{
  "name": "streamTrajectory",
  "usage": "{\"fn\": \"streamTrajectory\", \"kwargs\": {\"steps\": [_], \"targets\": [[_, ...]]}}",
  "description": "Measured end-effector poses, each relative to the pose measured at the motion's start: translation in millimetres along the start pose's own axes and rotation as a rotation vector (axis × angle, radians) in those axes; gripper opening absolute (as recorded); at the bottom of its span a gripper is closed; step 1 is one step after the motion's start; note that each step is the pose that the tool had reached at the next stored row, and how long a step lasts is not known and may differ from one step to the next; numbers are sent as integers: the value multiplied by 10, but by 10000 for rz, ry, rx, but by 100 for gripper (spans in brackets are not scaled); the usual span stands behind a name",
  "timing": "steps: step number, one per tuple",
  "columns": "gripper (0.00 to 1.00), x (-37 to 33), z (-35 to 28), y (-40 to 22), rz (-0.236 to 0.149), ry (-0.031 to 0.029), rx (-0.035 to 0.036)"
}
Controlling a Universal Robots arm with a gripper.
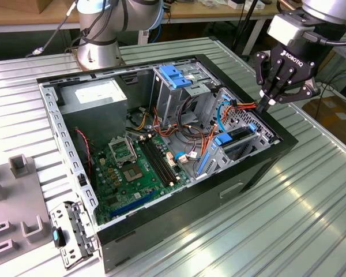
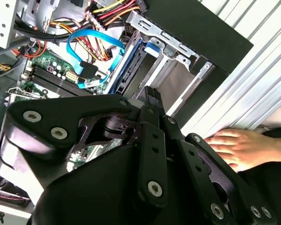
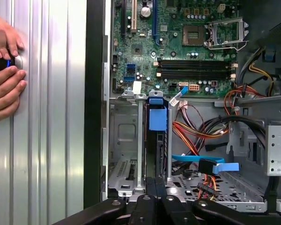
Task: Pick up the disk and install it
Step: 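Insert the first disk wire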
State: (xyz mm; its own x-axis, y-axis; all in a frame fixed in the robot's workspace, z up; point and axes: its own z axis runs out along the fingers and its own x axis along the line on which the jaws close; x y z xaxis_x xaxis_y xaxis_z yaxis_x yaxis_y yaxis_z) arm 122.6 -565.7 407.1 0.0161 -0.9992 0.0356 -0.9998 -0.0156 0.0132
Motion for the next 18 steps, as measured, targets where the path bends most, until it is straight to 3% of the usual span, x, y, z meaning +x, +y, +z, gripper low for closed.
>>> {"fn": "streamTrajectory", "kwargs": {"steps": [6,11,18], "targets": [[11,1,6,-19,-1142,14,41],[11,-23,4,-141,-1289,18,47],[11,-84,2,-185,-1385,19,50]]}}
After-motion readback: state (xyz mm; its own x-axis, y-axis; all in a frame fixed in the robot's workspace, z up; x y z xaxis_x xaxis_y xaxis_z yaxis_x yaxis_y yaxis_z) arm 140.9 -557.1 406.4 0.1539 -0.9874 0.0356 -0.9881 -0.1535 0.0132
